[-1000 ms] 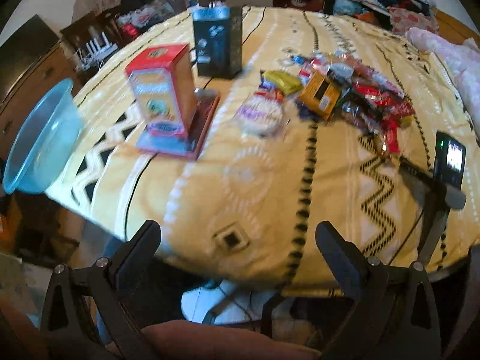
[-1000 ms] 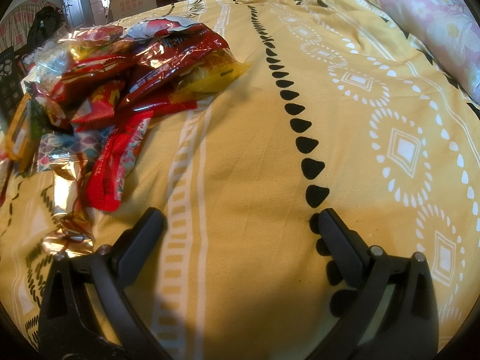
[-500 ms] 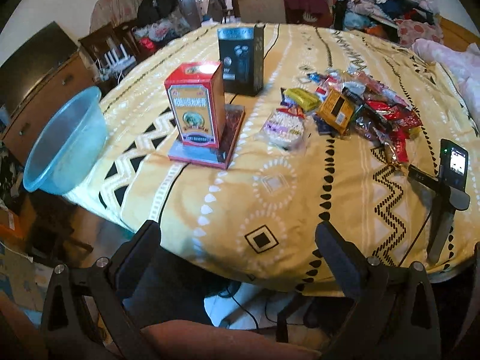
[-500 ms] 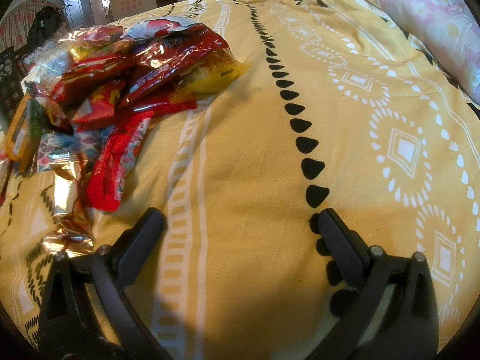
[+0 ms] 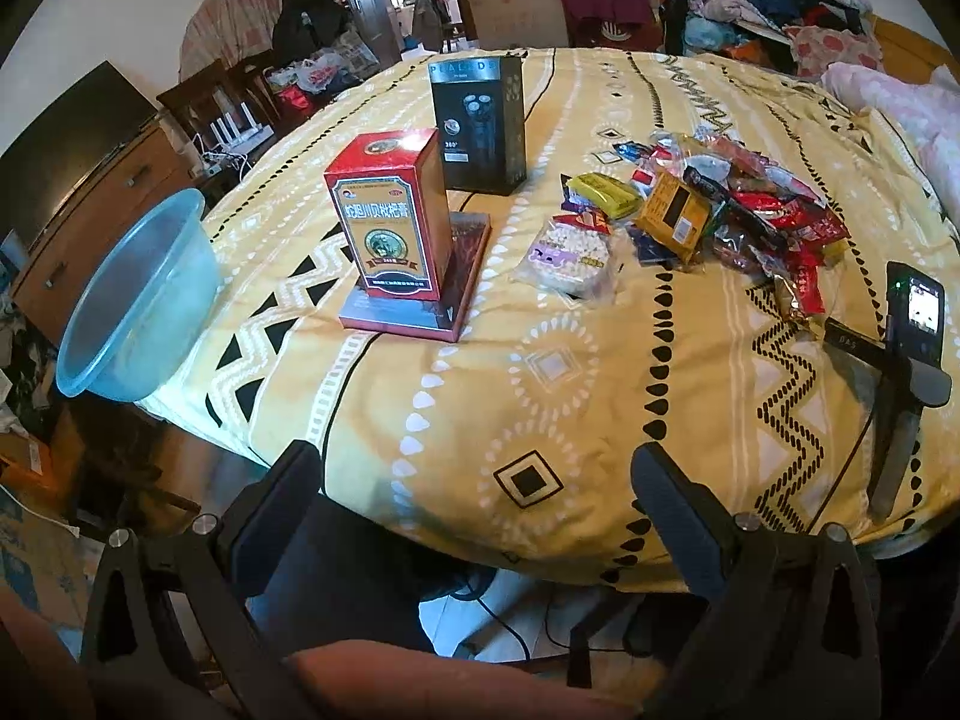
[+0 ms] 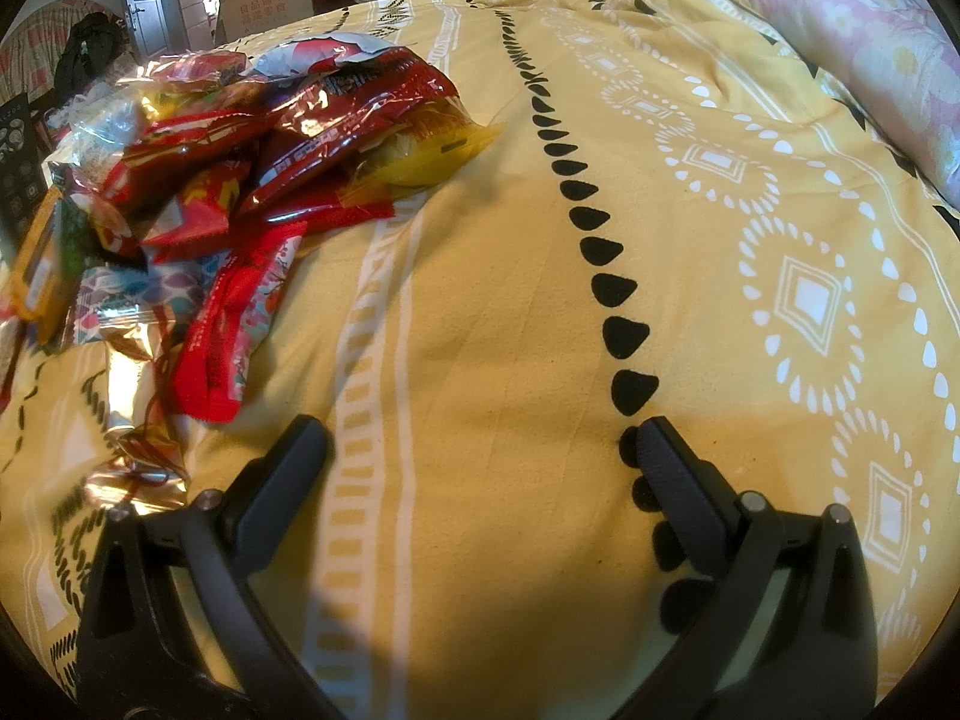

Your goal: Organize snacks

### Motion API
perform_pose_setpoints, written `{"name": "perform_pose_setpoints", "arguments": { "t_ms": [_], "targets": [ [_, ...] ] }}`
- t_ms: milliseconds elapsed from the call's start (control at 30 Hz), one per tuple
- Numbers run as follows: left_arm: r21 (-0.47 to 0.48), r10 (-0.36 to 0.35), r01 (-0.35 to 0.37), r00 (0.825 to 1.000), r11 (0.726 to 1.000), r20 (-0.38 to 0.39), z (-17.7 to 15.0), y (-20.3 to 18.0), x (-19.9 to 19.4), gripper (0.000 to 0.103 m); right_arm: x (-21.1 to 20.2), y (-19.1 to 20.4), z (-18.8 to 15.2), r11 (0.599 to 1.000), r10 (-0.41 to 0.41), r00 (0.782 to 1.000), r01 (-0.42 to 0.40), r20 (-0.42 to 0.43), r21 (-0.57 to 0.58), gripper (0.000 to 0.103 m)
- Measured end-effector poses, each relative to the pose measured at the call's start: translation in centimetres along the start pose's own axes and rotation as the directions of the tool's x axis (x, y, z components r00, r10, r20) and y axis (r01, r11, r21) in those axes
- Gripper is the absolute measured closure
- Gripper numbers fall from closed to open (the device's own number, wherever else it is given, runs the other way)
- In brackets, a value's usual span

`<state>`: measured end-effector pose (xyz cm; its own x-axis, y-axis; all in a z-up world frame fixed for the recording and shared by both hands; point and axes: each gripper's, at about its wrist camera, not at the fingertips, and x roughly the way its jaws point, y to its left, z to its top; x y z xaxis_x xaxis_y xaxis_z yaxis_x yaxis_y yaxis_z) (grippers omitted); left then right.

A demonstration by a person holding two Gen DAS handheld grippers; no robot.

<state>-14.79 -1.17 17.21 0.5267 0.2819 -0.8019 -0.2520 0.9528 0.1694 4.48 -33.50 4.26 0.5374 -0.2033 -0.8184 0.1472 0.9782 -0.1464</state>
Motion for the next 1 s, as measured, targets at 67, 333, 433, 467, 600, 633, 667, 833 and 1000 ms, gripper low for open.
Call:
{"name": "perform_pose_setpoints", "arguments": {
  "t_ms": [67,333,433,467,600,633,667,833,1000],
  "targets": [
    [0.0,0.006,-0.006,1.0,1.0,-0.006,0.0,0.0,0.2,0.0,0.0,0.0,0.0,1.0,0.0,1.0,0.0,0.0,0.0,0.0],
    [0.002,0.008,-0.008,1.0,1.0,-0.016,0.0,-0.1,0.6,0.0,0.0,0.0,0.0,1.0,0.0,1.0,0.0,0.0,0.0,0.0],
    [0.003,0.004,-0.004,1.0,1.0,-0.024,0.0,-0.2,0.8,0.0,-0.1,0.0,-0.1,1.0,0.0,1.0,0.0,0.0,0.0,0.0],
    [0.005,-0.002,0.002,1.0,1.0,-0.025,0.0,-0.2,0.9,0.0,-0.1,0.0,-0.1,1.0,0.0,1.0,0.0,0.0,0.0,0.0],
    [0.006,-0.004,0.005,0.999,1.0,-0.033,-0.1,-0.4,1.1,0.0,0.0,0.0,0.0,1.0,0.0,1.0,0.0,0.0,0.0,0.0],
    [0.007,-0.003,0.003,0.999,1.0,-0.034,-0.1,-0.4,1.2,0.0,-0.1,0.0,-0.1,1.0,0.0,1.0,0.0,0.0,0.0,0.0],
    [0.008,-0.001,0.001,0.999,1.0,-0.033,-0.2,-0.5,1.2,0.0,0.0,0.0,0.0,1.0,0.0,1.0,0.0,0.0,0.0,0.0],
    [0.015,0.003,-0.003,0.999,1.0,-0.038,-0.4,-0.7,1.3,0.0,0.0,0.0,0.0,1.0,0.0,1.0,0.0,0.0,0.0,0.0],
    [0.013,-0.003,0.003,0.999,1.0,-0.039,-0.5,-0.6,1.4,0.0,0.0,0.0,0.0,1.0,0.0,1.0,0.0,0.0,0.0,0.0]
  ]
}}
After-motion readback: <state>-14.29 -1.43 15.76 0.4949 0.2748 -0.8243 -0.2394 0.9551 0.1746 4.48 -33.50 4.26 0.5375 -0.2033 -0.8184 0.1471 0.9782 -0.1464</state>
